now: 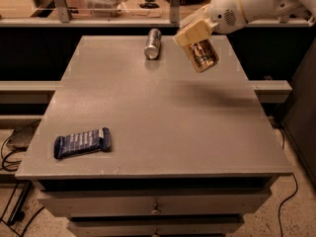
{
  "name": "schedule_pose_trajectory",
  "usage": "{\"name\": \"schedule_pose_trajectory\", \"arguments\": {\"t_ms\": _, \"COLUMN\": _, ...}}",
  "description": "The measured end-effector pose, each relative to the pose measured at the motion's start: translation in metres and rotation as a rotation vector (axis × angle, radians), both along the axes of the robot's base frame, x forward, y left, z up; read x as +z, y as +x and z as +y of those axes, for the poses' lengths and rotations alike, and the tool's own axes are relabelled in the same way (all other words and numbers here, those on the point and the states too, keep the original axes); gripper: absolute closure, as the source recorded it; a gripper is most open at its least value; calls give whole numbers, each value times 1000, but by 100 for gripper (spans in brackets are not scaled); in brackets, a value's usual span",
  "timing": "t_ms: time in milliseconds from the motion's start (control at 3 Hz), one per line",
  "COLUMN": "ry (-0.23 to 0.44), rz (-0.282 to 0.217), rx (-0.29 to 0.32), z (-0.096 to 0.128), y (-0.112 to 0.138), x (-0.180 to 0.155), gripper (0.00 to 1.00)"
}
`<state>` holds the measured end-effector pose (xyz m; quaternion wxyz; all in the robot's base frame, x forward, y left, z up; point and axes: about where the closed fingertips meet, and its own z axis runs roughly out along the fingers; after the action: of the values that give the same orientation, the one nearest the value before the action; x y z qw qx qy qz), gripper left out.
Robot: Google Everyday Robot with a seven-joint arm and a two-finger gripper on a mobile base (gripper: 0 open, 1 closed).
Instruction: Place orange can upright
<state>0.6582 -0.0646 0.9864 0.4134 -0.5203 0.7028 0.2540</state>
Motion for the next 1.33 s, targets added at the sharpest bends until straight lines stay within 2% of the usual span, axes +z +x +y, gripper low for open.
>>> {"name": "schedule_pose_trajectory", "arguments": {"t_ms": 333, "ry": 50, "rz": -119, "rx": 123, "z": 9, "y": -15, "x": 4, "gripper": 100}}
{"name": "schedule_pose_trajectory", "arguments": {"t_ms": 667, "ry": 98, "rz": -244, "rx": 207, "z": 13, "y": -28, "x": 5, "gripper": 100}}
{"name": "schedule_pose_trajectory", "arguments": {"t_ms": 1000, "ry": 156, "rz": -336, "rx": 230, "z": 12, "y": -36, "x": 0, "gripper": 100}}
{"name": "schedule_pose_trajectory", "arguments": {"t_ms": 1333, "ry": 243, "rz": -414, "rx": 208, "z": 9, "y": -39, "x": -12, "gripper": 100}}
